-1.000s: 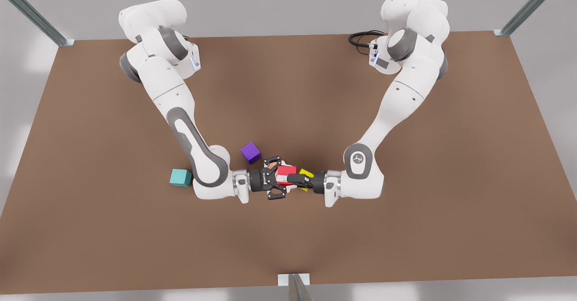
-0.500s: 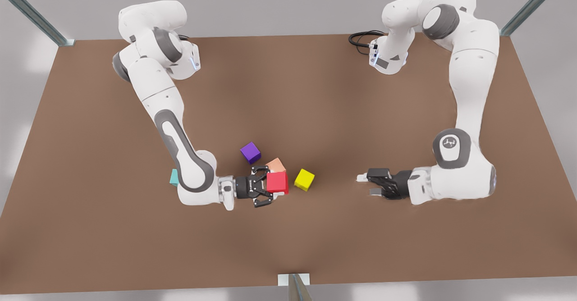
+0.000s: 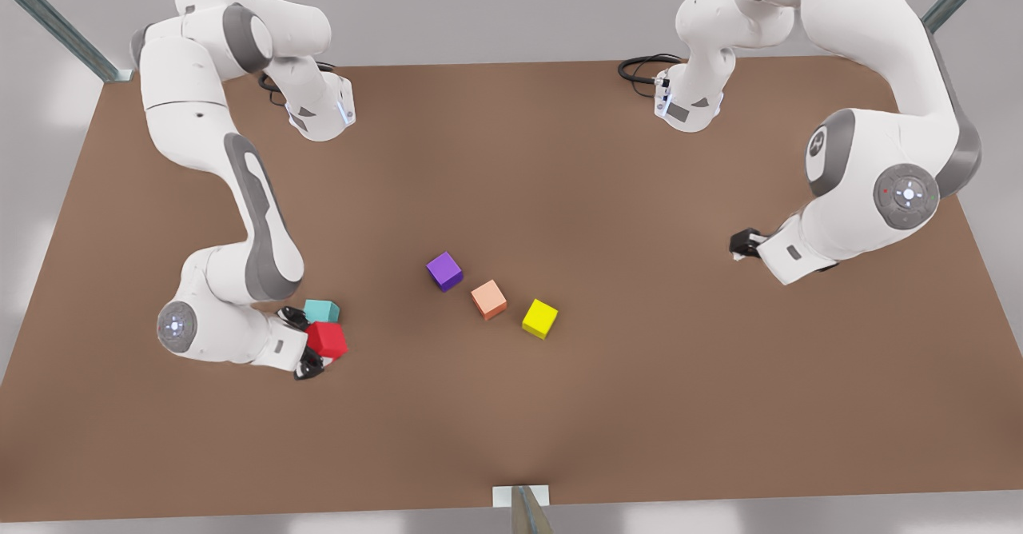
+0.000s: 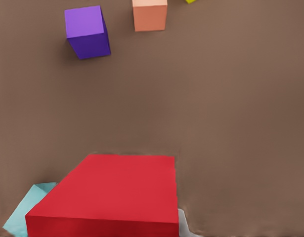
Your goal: Pick up red wooden cube and pass to hand red wooden cube and place in blue wooden cube
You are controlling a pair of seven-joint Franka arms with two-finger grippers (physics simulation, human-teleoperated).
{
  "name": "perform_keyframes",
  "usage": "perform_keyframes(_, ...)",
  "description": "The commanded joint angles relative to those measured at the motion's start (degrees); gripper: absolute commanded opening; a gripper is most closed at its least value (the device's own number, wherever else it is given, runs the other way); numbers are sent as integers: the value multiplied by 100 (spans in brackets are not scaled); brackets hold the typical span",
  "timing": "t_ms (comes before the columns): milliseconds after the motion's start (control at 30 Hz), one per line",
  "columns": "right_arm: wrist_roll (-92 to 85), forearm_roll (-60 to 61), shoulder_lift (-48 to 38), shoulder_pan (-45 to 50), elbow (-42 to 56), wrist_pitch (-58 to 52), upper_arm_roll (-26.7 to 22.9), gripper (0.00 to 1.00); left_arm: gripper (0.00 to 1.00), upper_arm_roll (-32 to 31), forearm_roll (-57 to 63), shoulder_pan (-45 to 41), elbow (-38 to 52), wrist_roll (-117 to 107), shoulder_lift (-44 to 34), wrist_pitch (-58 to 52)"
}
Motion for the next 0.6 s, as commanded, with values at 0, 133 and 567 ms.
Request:
perform_keyframes(0,2232,-1069,-144,12,-238,312,-34,45,100,-4,208,127,90,-768,14,-336)
perform_keyframes(133,2505,-1702,-434,126,-941,1182,-25,45,100,-22,260,83,90,-795,22,-433)
perform_keyframes(567,2777,-1887,-1225,-58,-2936,2422,-34,45,100,-30,252,66,90,-768,75,-292)
